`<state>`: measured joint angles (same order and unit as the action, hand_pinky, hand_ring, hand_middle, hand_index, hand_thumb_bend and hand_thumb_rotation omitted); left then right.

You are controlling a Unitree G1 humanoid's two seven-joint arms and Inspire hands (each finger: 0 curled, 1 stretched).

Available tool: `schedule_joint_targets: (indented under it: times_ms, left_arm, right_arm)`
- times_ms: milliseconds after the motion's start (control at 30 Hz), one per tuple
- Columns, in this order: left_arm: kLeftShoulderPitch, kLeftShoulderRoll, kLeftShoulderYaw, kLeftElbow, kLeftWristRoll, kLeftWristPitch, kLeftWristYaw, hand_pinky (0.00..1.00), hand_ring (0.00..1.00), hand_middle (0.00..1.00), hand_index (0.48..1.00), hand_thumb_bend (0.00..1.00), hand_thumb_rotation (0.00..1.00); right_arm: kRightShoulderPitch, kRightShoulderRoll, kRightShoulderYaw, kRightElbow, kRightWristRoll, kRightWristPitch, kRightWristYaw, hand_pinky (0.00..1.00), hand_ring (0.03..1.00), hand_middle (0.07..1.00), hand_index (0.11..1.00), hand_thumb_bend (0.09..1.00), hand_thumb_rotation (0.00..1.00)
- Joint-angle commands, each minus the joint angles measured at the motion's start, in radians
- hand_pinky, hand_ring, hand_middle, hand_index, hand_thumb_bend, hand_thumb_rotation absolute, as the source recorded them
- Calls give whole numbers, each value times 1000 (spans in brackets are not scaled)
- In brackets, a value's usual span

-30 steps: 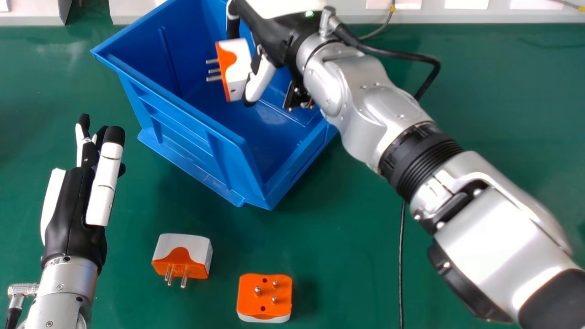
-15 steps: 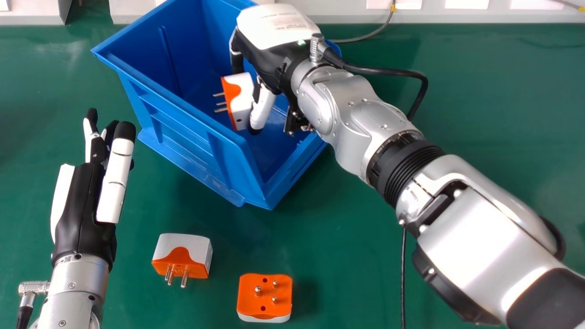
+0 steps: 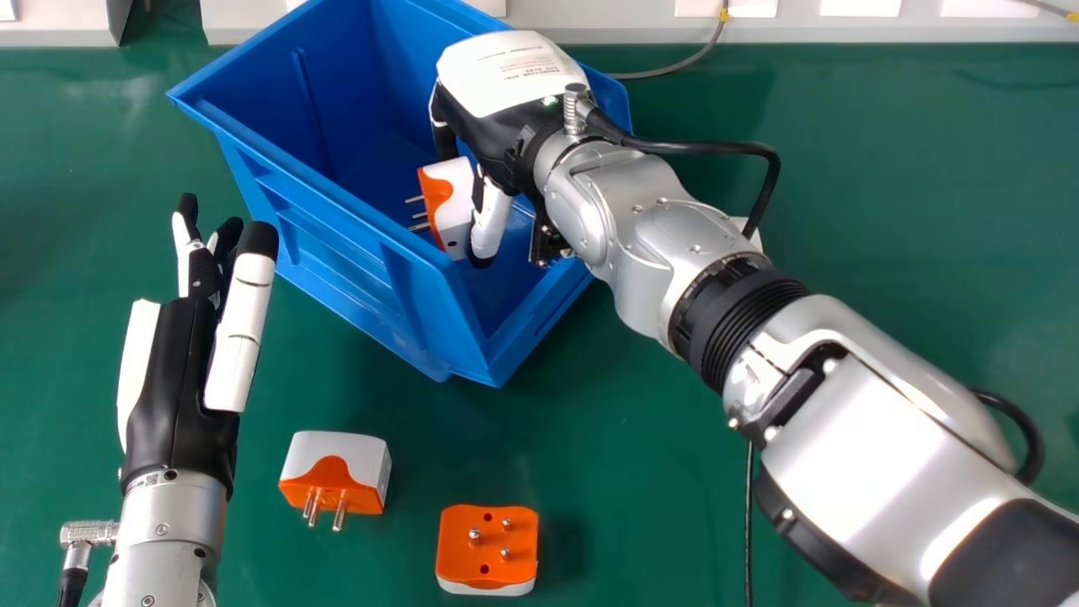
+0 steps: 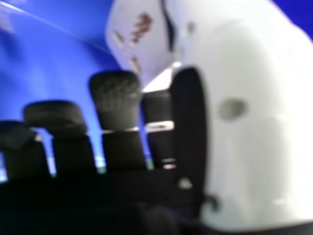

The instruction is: Pick all objects and put in blue box

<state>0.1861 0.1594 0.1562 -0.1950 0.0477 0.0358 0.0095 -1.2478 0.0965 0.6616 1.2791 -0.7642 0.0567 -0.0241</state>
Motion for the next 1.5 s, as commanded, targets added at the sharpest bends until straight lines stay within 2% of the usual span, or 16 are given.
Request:
schedule_joint_targets:
  times_ms: [0,133,267,333,400,633,867,1000,1167,1333,1433,1467]
  left_arm:
    - [6,-11,-11,-44,13,4,9,882,964,974,1000,664,1000]
    - [16,-18,-17,-64,13,15,8,882,963,974,1000,661,1000]
    - [18,-16,-14,-58,12,10,3,880,961,975,1000,660,1000]
    - [21,-16,-16,-66,15,15,4,880,961,975,1000,660,1000]
    - [24,-16,-18,-75,19,20,4,882,961,975,1000,659,1000]
    - [28,-17,-20,-83,27,30,5,884,961,975,998,651,1000]
    - [17,-18,-19,-73,27,34,3,884,960,973,998,645,1000]
    - [9,-19,-17,-65,21,34,1,884,960,973,997,647,1000]
    - [-4,-22,-23,-60,30,37,6,885,960,973,997,650,1000]
    - [-21,-20,-21,-33,33,30,9,885,960,973,997,633,1000]
    - [-31,-19,-19,-21,32,29,8,885,960,973,997,632,1000]
    - [-33,-18,-19,-18,32,28,7,885,960,973,997,635,1000]
  right_arm:
    - [-20,3,7,-10,-13,5,-4,32,86,165,714,724,15]
    - [-12,4,13,-6,-8,5,-5,32,85,163,736,742,7]
    - [-6,1,16,-2,-7,5,-6,30,79,152,688,776,2]
    - [0,-1,15,-2,-5,1,-21,30,79,152,688,776,2]
    - [8,-4,7,-6,4,-6,-36,25,75,146,612,681,41]
    - [36,-7,-45,-15,55,-28,-75,18,75,139,508,557,94]
    - [51,-9,-55,-14,61,-42,-135,25,86,148,485,525,125]
    - [53,-10,-50,-12,56,-39,-143,33,93,154,477,514,139]
    - [49,-26,-55,-15,61,-40,-132,53,110,178,473,510,146]
    - [63,-56,-96,-59,94,-56,-142,132,203,271,471,506,150]
    - [85,-80,-121,-111,112,-64,-145,133,203,269,470,506,151]
    - [96,-90,-126,-134,113,-64,-146,177,254,317,473,505,152]
